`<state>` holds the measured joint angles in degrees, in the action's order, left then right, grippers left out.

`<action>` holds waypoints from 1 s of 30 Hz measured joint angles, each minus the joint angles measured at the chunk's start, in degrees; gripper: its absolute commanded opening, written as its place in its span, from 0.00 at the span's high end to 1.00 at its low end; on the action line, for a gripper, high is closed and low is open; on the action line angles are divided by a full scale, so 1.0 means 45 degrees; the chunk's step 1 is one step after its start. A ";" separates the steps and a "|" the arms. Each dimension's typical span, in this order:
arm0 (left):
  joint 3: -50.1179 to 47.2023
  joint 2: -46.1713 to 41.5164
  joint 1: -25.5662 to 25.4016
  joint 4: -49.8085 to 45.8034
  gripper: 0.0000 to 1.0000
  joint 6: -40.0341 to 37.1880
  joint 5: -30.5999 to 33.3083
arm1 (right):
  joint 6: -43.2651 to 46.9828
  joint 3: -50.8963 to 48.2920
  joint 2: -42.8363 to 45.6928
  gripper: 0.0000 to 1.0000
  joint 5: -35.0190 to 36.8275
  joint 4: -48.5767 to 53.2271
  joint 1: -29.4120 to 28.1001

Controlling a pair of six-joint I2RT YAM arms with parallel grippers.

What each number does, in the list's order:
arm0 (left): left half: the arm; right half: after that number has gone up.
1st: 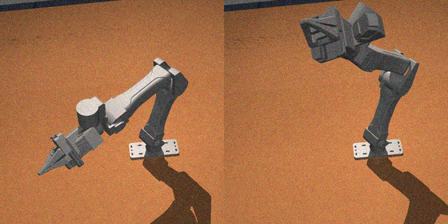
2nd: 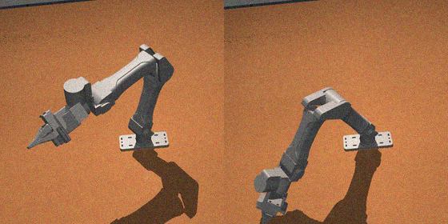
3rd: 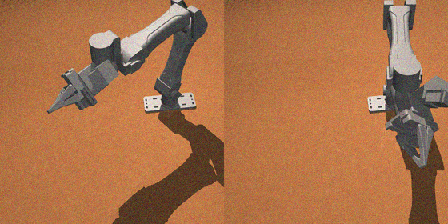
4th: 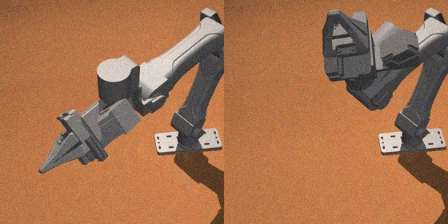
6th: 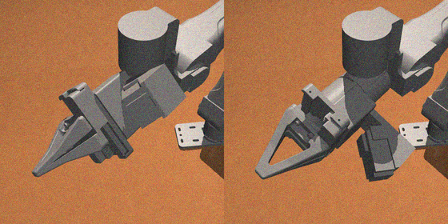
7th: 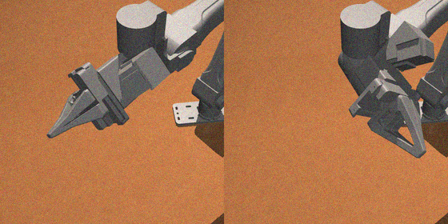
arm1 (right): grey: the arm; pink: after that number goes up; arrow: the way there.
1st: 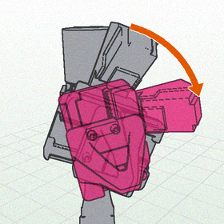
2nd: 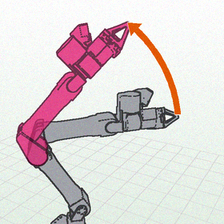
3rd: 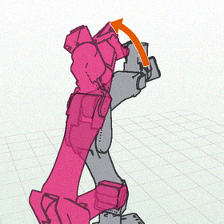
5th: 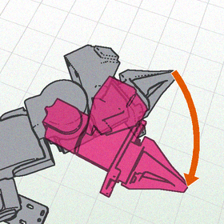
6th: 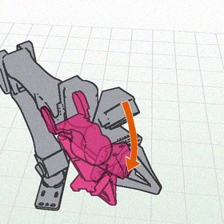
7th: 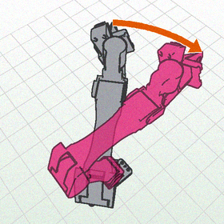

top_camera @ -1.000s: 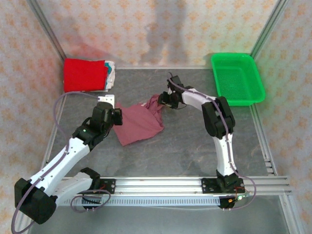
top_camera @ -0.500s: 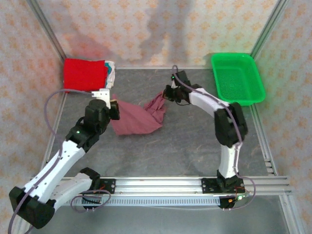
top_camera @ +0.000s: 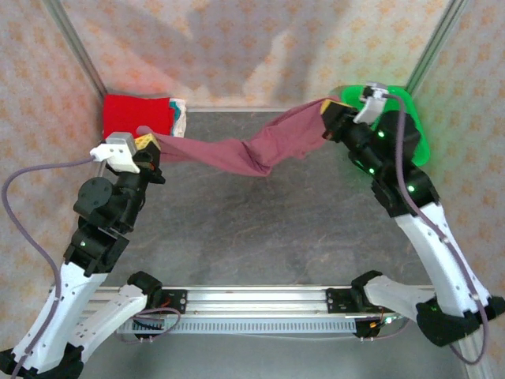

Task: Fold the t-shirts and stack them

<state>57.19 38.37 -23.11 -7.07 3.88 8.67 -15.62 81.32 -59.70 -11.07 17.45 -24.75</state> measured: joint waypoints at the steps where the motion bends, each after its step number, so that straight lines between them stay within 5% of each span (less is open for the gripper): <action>1: 0.0107 0.0000 0.0005 -0.0049 1.00 -0.0092 0.0267 | 0.0151 -0.0005 0.0340 1.00 0.0330 0.0170 -0.0005; 9: 0.0719 -0.0563 0.0005 -0.0651 1.00 -0.0753 0.1724 | 0.0831 -0.0301 0.1826 1.00 0.2443 0.1277 -0.0015; 15: 0.1622 -0.0719 0.0005 -0.1253 1.00 -0.0976 0.2001 | 0.0588 -0.0763 0.1860 1.00 0.2511 0.1525 -0.0015; 23: 0.2278 0.2467 0.0806 -0.1428 1.00 -0.1520 0.1938 | -0.0583 -0.0869 -0.0947 1.00 0.3478 0.1928 0.0345; 25: 0.2273 0.4177 0.1933 -0.1263 0.99 -0.1375 0.0996 | -0.1088 -0.0627 -0.2628 0.80 0.3405 0.1744 0.0986; 27: 0.2283 0.6033 0.2934 -0.0971 0.53 -0.1171 0.0291 | -0.1515 -0.0267 -0.4653 0.60 0.3147 0.1336 0.1506; 28: 0.2302 0.7208 0.3371 -0.0889 0.38 -0.1010 0.0049 | -0.1685 -0.0029 -0.5712 0.54 0.2992 0.1258 0.1719; 30: 0.2429 0.8922 0.3818 -0.0918 0.31 -0.0767 -0.0180 | -0.1972 0.0369 -0.7281 0.45 0.2545 0.1166 0.1977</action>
<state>68.12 78.52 -5.93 -11.20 0.43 7.86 -24.49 82.98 -92.47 0.38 22.70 -15.86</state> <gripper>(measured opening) 0.492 0.480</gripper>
